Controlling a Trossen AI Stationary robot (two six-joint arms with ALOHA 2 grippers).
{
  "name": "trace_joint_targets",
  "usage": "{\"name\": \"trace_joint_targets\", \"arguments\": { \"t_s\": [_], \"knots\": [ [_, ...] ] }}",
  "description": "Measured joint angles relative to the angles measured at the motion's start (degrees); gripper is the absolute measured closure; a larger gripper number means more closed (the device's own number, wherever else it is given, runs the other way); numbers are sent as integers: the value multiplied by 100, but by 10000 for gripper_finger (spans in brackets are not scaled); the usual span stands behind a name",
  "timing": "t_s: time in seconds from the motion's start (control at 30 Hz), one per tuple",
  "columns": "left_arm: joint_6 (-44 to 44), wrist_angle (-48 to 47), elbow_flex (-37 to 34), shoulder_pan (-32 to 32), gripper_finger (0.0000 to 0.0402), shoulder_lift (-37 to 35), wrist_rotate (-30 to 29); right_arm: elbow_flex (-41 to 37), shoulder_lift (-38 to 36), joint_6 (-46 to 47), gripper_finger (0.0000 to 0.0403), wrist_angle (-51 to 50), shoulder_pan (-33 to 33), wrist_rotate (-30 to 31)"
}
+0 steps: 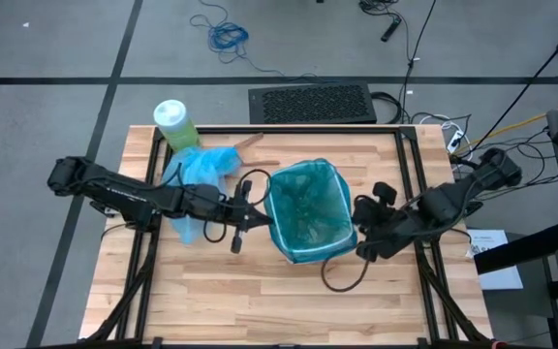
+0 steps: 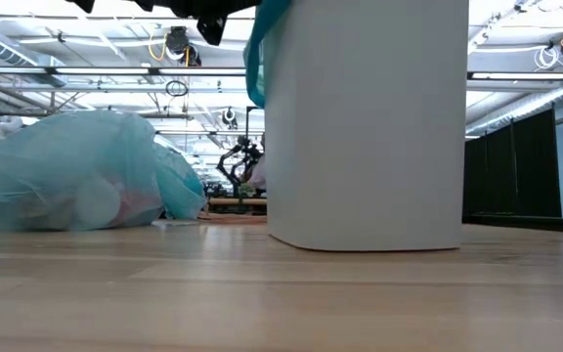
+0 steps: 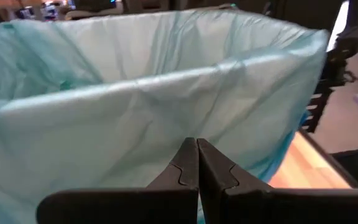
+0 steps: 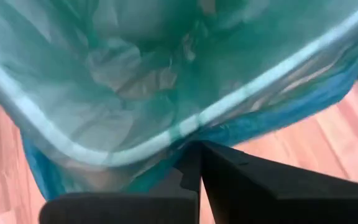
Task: Place trash/remove bag and relplace
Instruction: Insert the plastic bag in the white trash bin
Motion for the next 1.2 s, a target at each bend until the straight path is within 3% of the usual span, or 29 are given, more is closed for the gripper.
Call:
{"name": "trace_joint_targets", "arguments": {
  "t_s": [0.2,0.5,0.83,1.0,1.13,1.2],
  "knots": [
    [25,-27,0,14,402,40,-467,-183,283,366,403,138,-1,-240],
    [349,-142,0,370,402,-81,-487,-190,758,608,403,369,77,-470],
    [513,-1140,-2,542,402,-1242,-743,-192,831,869,403,-66,268,-627],
    [468,-1576,0,298,402,-1936,-974,-192,450,1199,403,-187,787,-70],
    [461,-1651,2,-217,402,-1884,-1030,-190,374,828,403,266,1300,236],
    [461,-1670,0,-452,402,-1706,-1344,-190,389,531,403,581,1490,221]
  ]
}}
